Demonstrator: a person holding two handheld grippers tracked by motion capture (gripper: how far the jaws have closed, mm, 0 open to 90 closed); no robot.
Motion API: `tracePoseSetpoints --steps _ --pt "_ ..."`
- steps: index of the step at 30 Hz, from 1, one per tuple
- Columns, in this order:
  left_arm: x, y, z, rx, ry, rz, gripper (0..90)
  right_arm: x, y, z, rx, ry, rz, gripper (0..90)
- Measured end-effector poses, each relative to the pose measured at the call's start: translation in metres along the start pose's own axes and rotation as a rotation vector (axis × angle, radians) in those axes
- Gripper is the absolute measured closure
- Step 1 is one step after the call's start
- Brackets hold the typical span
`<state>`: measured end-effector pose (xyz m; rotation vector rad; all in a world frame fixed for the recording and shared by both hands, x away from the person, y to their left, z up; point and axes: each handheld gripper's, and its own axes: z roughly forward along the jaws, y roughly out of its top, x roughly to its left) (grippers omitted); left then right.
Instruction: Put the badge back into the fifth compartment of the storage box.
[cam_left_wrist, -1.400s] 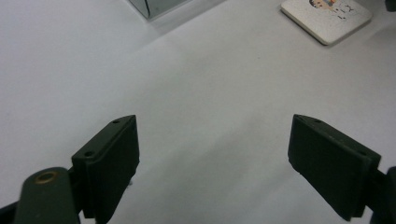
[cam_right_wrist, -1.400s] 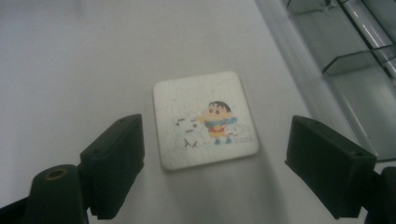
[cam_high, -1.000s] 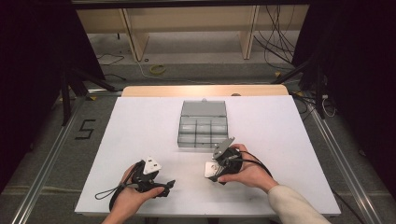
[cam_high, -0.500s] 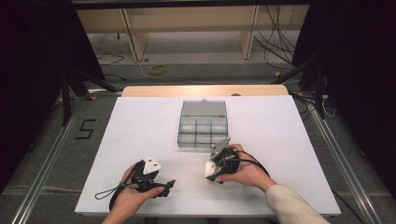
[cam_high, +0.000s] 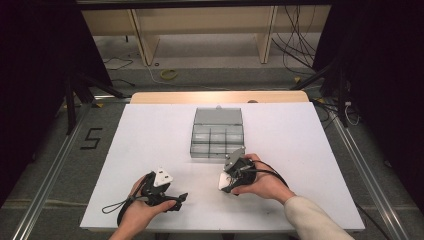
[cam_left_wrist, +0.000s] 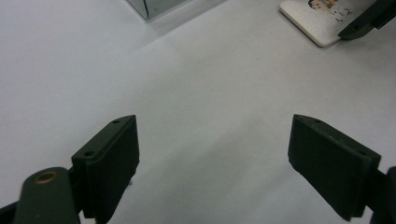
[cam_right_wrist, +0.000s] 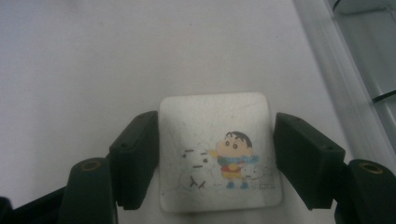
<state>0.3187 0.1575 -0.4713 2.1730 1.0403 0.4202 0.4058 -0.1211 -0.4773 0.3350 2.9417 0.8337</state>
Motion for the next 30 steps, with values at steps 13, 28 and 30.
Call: tracePoseSetpoints --steps 13,28,30 --pt "0.0002 -0.0001 0.0 -0.002 -0.001 -0.003 15.8 0.0036 0.0035 -0.0006 -0.001 -0.008 -0.029 33.6" --pt "0.0004 0.0 -0.0003 -0.003 0.0 -0.002 15.9 0.0032 0.0061 -0.0066 -0.033 -0.036 -0.04 33.6" --pt "0.0002 0.0 -0.0002 -0.005 0.0 -0.005 15.9 0.0031 0.0065 -0.0074 -0.037 -0.044 -0.04 33.6"
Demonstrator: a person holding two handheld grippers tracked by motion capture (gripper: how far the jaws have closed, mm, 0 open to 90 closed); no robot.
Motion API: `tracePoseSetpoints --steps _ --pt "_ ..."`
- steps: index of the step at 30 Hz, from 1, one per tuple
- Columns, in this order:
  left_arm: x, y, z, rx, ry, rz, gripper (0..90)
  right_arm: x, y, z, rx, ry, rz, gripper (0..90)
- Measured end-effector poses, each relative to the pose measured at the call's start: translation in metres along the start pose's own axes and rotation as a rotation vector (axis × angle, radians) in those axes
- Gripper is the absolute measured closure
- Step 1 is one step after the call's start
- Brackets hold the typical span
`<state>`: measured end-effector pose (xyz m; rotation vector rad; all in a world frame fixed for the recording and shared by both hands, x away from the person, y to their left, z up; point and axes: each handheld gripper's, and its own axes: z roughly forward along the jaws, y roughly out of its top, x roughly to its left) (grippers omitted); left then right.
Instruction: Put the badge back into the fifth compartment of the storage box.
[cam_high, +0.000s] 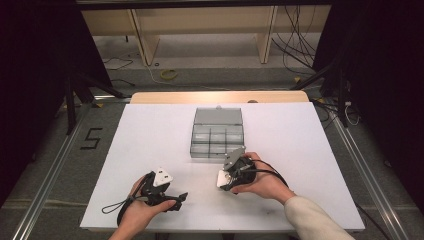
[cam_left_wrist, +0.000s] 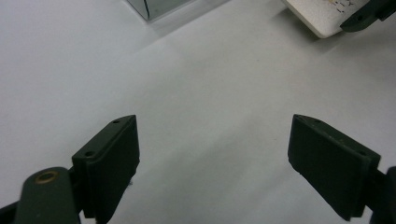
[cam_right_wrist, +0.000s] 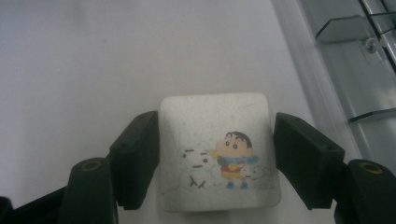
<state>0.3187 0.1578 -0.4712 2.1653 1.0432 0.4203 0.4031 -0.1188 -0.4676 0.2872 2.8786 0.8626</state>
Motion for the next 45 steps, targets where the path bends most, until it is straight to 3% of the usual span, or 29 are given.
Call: tracePoseSetpoints --steps 45 --pt "0.0 0.0 0.001 0.001 0.001 0.0 16.0 -0.015 0.014 -0.019 -0.077 -0.079 0.0 33.6"
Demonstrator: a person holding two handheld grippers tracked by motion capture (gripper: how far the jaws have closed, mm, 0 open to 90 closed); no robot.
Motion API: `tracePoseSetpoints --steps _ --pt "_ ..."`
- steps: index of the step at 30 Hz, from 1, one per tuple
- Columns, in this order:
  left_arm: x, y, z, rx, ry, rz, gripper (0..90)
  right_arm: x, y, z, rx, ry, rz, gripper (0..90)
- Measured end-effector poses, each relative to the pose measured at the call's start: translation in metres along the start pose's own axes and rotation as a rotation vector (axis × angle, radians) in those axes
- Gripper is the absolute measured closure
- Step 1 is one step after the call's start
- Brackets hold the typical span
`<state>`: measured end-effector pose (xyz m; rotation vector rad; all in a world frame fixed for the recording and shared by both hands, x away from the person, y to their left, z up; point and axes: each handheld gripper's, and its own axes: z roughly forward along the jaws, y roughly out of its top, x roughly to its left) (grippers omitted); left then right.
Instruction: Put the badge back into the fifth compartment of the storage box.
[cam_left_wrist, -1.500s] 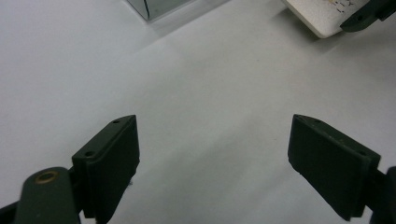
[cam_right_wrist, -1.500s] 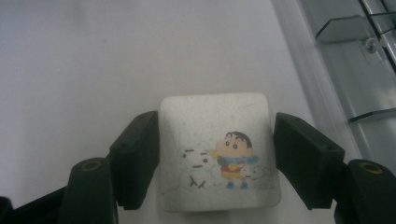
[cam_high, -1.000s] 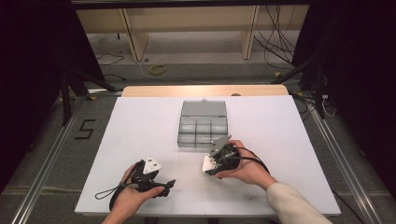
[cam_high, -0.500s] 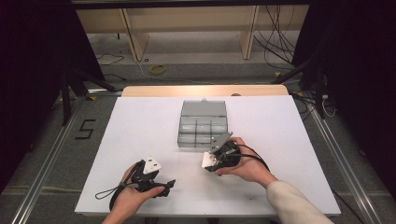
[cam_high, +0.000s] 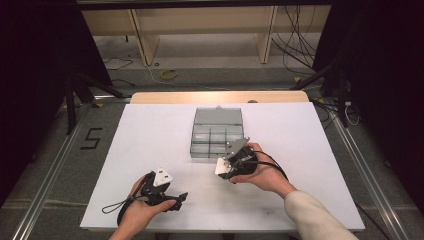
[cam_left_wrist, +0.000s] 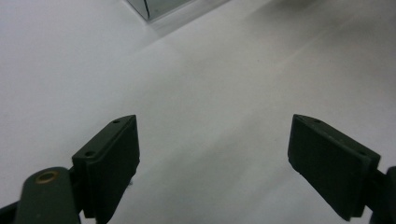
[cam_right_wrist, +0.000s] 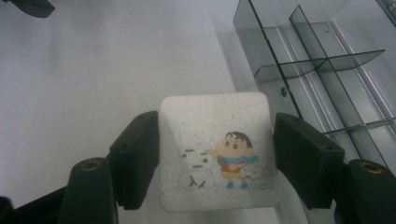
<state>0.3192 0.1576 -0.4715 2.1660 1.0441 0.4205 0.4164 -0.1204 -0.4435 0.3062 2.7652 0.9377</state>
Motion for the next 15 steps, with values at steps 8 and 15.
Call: tracePoseSetpoints --steps 8,15 --pt "0.0002 0.0 0.0002 0.001 0.0 0.003 16.0 -0.0043 0.0036 -0.0026 -0.013 -0.012 0.005 33.6" --pt "0.0003 0.0001 0.0002 0.001 -0.001 0.003 16.0 -0.0086 0.0071 -0.004 -0.027 -0.023 0.008 33.6"
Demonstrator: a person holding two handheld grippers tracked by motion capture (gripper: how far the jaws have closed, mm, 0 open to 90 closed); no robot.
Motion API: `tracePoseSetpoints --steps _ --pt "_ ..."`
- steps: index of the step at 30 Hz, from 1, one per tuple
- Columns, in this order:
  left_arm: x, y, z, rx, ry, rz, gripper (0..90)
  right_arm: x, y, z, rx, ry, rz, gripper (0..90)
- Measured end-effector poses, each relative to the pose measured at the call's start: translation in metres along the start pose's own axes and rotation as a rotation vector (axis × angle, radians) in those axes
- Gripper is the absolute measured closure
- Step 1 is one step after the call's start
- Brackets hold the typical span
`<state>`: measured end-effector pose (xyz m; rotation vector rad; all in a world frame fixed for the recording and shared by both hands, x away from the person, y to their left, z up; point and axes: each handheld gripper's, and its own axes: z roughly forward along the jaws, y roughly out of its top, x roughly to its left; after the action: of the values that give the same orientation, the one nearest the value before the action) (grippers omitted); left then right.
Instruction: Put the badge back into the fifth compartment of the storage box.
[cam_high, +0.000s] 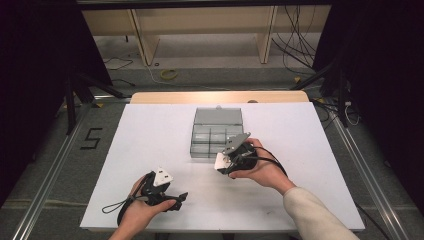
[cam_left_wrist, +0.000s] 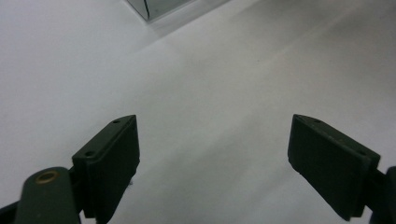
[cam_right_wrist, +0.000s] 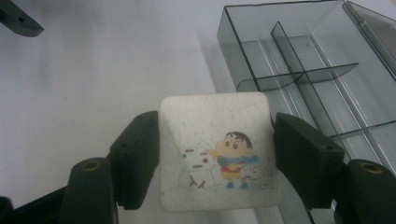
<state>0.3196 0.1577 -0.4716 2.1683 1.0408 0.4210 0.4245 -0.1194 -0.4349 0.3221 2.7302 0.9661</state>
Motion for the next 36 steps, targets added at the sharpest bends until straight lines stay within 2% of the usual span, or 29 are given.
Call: tracePoseSetpoints --steps 25,36 --pt "-0.001 0.001 0.001 0.003 -0.004 0.0 16.1 -0.009 0.008 -0.001 -0.011 -0.027 0.005 33.6" --pt "-0.002 0.002 0.002 -0.002 -0.009 0.0 16.1 -0.019 0.014 -0.002 -0.006 -0.049 0.009 33.6"
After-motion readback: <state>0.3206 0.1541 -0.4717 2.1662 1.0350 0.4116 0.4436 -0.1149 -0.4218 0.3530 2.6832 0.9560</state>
